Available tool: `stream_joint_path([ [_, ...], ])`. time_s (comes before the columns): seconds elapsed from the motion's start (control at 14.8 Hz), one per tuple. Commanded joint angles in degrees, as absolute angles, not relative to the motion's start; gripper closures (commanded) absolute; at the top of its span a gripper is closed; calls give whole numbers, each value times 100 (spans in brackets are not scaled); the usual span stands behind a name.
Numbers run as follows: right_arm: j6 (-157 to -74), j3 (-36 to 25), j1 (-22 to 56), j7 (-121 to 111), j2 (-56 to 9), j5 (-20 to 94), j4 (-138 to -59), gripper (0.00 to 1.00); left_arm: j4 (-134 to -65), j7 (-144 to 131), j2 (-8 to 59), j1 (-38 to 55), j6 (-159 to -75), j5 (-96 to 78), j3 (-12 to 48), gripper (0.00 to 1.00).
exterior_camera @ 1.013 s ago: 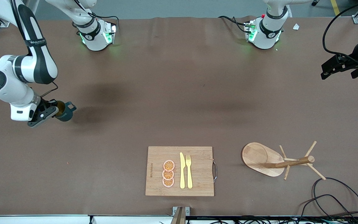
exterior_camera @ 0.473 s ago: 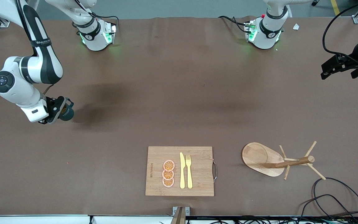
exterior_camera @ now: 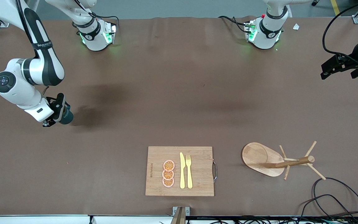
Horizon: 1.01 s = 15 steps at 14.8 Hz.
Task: Transfer cup from left to right arm and place
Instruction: 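Carry the mug further and lower it toward the table, then set the mug on the table and open the right gripper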
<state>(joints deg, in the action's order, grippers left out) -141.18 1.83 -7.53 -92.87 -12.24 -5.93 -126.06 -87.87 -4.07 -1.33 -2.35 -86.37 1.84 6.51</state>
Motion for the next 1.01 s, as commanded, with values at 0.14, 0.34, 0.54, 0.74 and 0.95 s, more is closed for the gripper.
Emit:
stream_joint_path([
  [0.14,-14309,193,-747,-9984,-1458,-35,-12648,100,-8903,-290,-229,-255,-8648,176,686,0],
  [0.34,-14300,185,-730,-10002,-1582,-35,-12551,98,-8903,-290,-229,-255,-8648,167,686,0],
  [0.54,-14291,193,-747,-9984,-1731,0,-12463,76,-8903,-290,-229,-264,-8648,167,686,0],
  [0.74,-14239,202,-686,-10229,-1732,18,-12349,0,-8886,-290,-229,-264,-8657,167,686,0],
  [0.95,-13976,202,-624,-10283,-1723,18,-12217,0,-8886,-290,-237,-272,-8648,167,686,0],
])
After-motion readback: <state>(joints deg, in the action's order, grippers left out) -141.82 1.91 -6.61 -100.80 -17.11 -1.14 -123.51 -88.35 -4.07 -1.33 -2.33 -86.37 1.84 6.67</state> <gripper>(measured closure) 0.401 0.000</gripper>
